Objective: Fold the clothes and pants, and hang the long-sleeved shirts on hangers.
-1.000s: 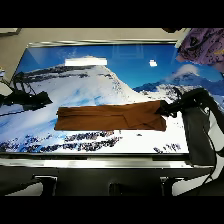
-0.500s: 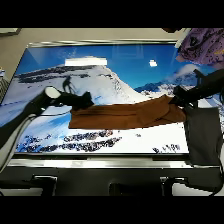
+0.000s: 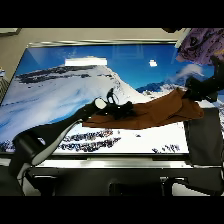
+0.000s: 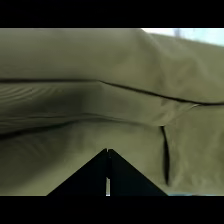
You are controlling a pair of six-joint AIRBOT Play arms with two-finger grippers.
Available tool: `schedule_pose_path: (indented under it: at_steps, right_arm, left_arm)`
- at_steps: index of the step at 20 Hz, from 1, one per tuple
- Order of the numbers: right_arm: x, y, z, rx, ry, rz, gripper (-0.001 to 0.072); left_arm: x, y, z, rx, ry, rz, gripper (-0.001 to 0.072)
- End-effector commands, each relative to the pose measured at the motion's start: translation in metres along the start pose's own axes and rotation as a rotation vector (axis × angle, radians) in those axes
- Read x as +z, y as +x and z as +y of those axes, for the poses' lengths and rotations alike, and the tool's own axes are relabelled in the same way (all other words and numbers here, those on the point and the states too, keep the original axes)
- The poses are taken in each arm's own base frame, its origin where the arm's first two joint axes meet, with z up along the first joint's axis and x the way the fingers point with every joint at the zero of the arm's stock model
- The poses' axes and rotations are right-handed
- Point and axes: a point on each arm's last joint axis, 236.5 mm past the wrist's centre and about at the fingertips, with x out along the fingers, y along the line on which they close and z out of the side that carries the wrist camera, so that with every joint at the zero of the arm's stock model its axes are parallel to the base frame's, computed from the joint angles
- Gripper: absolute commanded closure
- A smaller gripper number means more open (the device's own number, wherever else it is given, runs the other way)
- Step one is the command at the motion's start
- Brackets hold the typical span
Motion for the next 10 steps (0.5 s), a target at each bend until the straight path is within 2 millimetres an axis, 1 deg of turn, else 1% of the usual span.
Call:
schedule_pose_path:
  at_steps: [1, 4, 6, 8, 10]
  right_arm:
    - [0.002, -0.021, 0.003, -0.015, -0.008, -0.029, 0.0687]
    - [0.008, -0.033, 0.009, -0.007, -0.014, -0.066, 0.0687]
    - [0.009, -0.035, 0.009, -0.006, -0.016, -0.071, 0.0687]
    - [0.009, -0.035, 0.009, -0.007, -0.016, -0.073, 0.0687]
    - [0.010, -0.035, 0.010, -0.005, -0.015, -0.074, 0.0687]
  left_arm:
    - [-0.030, 0.046, -0.026, -0.044, -0.019, 0.075, 0.0687]
    - [-0.042, 0.072, -0.039, -0.071, -0.024, 0.103, 0.0687]
    - [-0.048, 0.082, -0.046, -0.088, -0.014, 0.114, 0.0687]
    - [-0.045, 0.080, -0.050, -0.095, -0.008, 0.114, 0.0688]
    - [-0.038, 0.068, -0.044, -0.069, 0.014, 0.140, 0.0689]
